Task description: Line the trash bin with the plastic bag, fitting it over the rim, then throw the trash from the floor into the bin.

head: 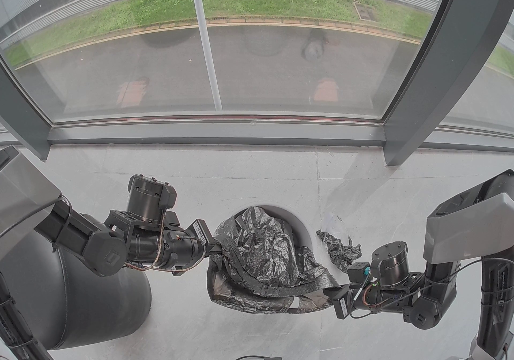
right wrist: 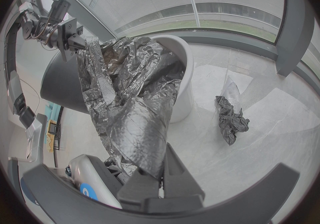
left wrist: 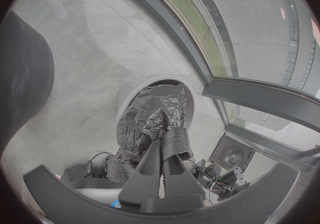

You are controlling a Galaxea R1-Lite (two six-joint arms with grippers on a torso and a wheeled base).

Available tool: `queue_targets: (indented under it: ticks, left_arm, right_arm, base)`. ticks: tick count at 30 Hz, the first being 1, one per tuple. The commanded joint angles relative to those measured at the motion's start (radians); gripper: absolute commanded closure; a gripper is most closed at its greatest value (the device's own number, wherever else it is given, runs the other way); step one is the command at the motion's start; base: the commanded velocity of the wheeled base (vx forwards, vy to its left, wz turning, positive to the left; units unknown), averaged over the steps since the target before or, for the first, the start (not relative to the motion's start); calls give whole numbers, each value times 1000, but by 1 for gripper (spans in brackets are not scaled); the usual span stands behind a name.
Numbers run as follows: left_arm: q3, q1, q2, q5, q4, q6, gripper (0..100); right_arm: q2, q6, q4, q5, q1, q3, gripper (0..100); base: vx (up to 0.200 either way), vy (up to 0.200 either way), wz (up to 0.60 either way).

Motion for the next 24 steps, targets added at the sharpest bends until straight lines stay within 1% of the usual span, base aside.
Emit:
queue_targets:
  ticks: [1,7,8,15,18,22,24]
  left_arm:
    - [0,0,-3,0,-1,0,100]
    - [0,-1,4,0,-1,0,100]
    - [0,-1,4,0,-1,0,100]
    - [4,-1,-8,0,-1,0,100]
    - [7,-3,-17,0,-1,0,100]
    - [7,-4,-23,0,-1,0,100]
    - [5,-4,-26,0,-1,0,100]
  right_arm:
    - [4,-14,-1,1,2,18,100]
    - [11,-14,-1,0,1,11,100]
    - [12,-15,-1,0,1,11,0]
    - [-14,-12,-5,0,4,31,0]
    - [-71,-12,-44,1,7,54,0]
    - [-134,-15,-50,-8,13,47,0]
    - [-160,-52,-37,-97,62,-19,0]
  base:
    - [0,0,0]
    - [0,0,0]
    - [0,0,0]
    - [0,0,0]
    - [0,0,0]
    - [0,0,0]
    - [0,0,0]
